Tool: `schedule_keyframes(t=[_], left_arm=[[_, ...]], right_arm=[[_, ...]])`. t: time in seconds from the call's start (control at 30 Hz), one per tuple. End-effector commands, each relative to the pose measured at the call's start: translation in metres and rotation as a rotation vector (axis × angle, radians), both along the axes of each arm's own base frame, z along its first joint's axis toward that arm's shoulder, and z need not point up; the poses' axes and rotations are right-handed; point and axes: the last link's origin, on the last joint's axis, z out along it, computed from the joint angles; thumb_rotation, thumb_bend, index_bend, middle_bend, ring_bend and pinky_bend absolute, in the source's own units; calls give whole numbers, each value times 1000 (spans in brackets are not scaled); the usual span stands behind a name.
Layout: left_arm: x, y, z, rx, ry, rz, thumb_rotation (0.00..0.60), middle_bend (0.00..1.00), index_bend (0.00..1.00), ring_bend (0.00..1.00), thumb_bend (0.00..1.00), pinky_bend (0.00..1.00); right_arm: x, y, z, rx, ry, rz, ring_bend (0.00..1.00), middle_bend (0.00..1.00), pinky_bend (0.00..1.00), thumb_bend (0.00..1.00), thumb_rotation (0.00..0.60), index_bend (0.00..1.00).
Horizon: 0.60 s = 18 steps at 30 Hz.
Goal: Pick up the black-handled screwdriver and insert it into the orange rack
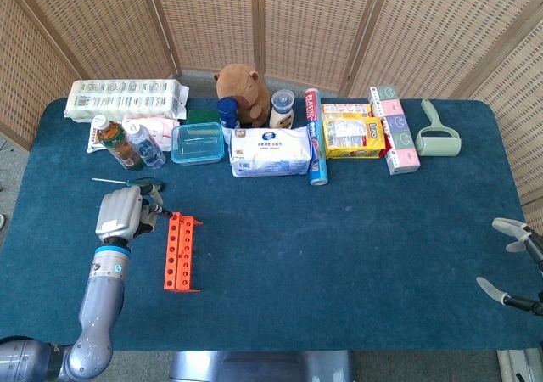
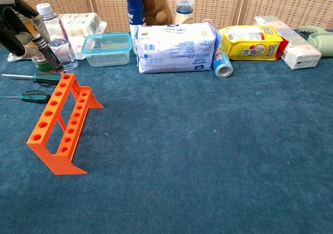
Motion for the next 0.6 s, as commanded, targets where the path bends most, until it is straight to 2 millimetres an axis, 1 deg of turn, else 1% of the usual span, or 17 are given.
schedule_keyframes(t=[0.03, 0.37, 0.6], left_arm=[[0, 0, -1, -3, -1, 1, 600, 867, 523, 854, 428, 916], [1, 1, -2, -10, 1, -3, 600, 867, 522, 854, 427, 916], [1, 0, -2, -20, 12, -5, 600, 868, 433, 854, 423, 916]], right_arm=[[0, 0, 0, 1, -1, 1, 272, 221, 391, 230, 600, 202], [0, 0, 0, 0, 0, 1, 272, 221, 391, 229, 600, 202], [0, 0, 0, 0, 1, 1, 272, 221, 391, 230, 600, 202]])
